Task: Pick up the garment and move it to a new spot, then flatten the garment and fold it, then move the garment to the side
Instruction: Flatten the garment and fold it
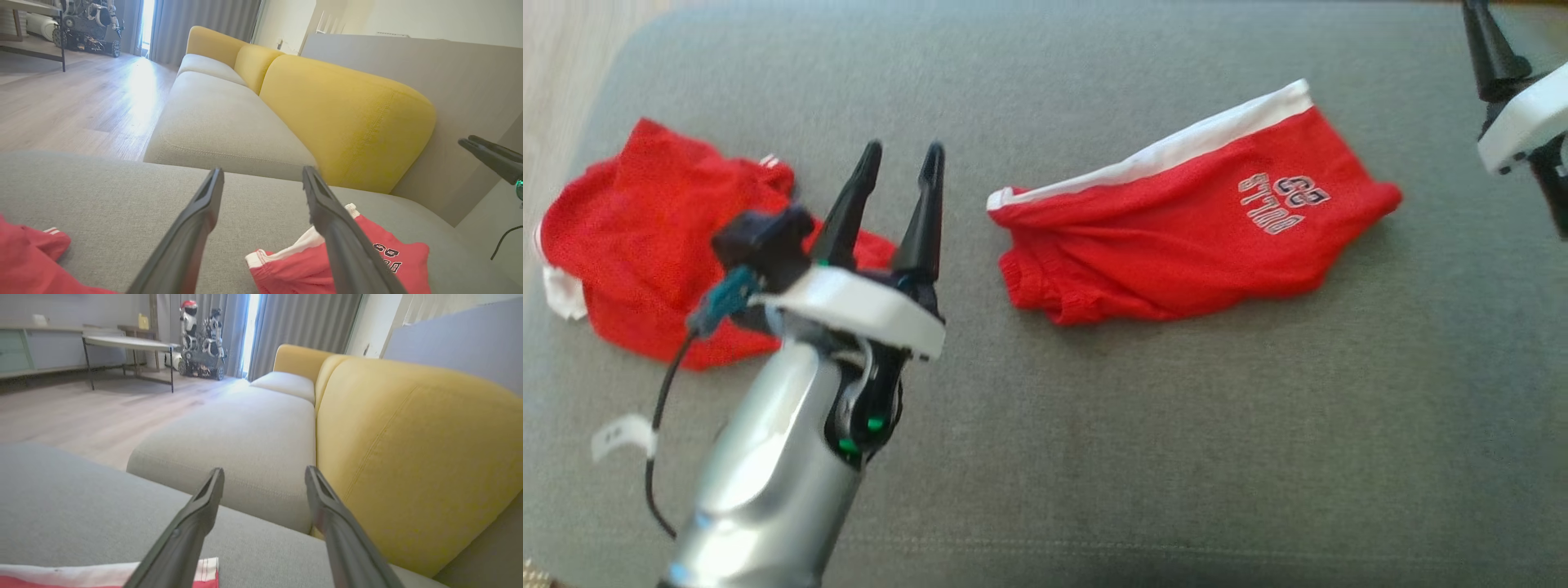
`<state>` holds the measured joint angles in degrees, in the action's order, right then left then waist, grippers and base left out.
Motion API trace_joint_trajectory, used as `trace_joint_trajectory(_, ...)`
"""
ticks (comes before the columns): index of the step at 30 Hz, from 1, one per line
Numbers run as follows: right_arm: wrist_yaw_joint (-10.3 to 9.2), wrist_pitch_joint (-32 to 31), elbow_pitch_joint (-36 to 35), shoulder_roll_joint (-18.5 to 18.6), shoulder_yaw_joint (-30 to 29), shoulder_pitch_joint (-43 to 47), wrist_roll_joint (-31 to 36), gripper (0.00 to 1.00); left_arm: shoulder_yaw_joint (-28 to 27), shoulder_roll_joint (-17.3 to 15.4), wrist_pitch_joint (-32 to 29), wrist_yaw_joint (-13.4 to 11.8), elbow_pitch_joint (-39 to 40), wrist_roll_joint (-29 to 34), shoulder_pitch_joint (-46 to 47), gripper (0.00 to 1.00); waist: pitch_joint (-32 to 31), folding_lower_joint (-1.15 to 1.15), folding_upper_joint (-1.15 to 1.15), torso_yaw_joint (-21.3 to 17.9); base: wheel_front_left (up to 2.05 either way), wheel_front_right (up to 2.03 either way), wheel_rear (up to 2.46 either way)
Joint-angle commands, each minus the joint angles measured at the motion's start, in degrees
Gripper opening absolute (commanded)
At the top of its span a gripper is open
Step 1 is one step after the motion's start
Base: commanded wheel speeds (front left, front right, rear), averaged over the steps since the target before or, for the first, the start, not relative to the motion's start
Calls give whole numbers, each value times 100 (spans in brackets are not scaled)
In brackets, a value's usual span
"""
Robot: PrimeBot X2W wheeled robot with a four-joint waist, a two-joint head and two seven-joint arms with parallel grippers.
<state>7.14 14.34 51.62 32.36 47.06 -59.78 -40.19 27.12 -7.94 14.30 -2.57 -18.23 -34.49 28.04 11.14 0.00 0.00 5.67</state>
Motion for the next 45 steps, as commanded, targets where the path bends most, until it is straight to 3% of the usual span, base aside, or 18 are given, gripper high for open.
trace_joint_trajectory(1,35,63,-332,-34,-370,277,208,100,-344,-44,69,-47,323,133,9,100,-190,0,0,-144,0,0,0)
trace_joint_trajectory(7,35,64,-1352,-309,-1877,1533,1245,100,-787,176,69,-25,767,567,-665,100,-430,0,0,-243,0,0,0)
trace_joint_trajectory(13,35,65,-2363,-888,-3101,3100,2189,100,-1223,399,70,265,1161,1024,-1460,100,-573,0,0,-296,0,0,0)
trace_joint_trajectory(18,35,65,-3005,-1465,-3745,4113,2869,100,-1489,491,70,468,1348,1269,-2050,100,-630,0,0,-334,0,0,0)
trace_joint_trajectory(23,35,-56,-3273,-1814,-4044,4527,3113,100,-1518,503,70,482,1438,1165,-2250,100,-625,0,0,-341,0,0,0)
trace_joint_trajectory(31,35,-810,-3290,-2339,-4404,4536,2679,100,-1399,505,70,442,1513,1173,-2080,100,-375,0,0,-227,0,0,0)
trace_joint_trajectory(39,35,-1624,-2516,-2755,-5136,3928,1792,100,-1210,505,70,314,1367,938,-1793,100,130,0,0,112,0,0,0)
trace_joint_trajectory(45,35,-2163,-2089,-2862,-5597,3401,1076,100,-1116,505,70,301,1338,872,-1609,100,466,0,0,373,0,0,0)
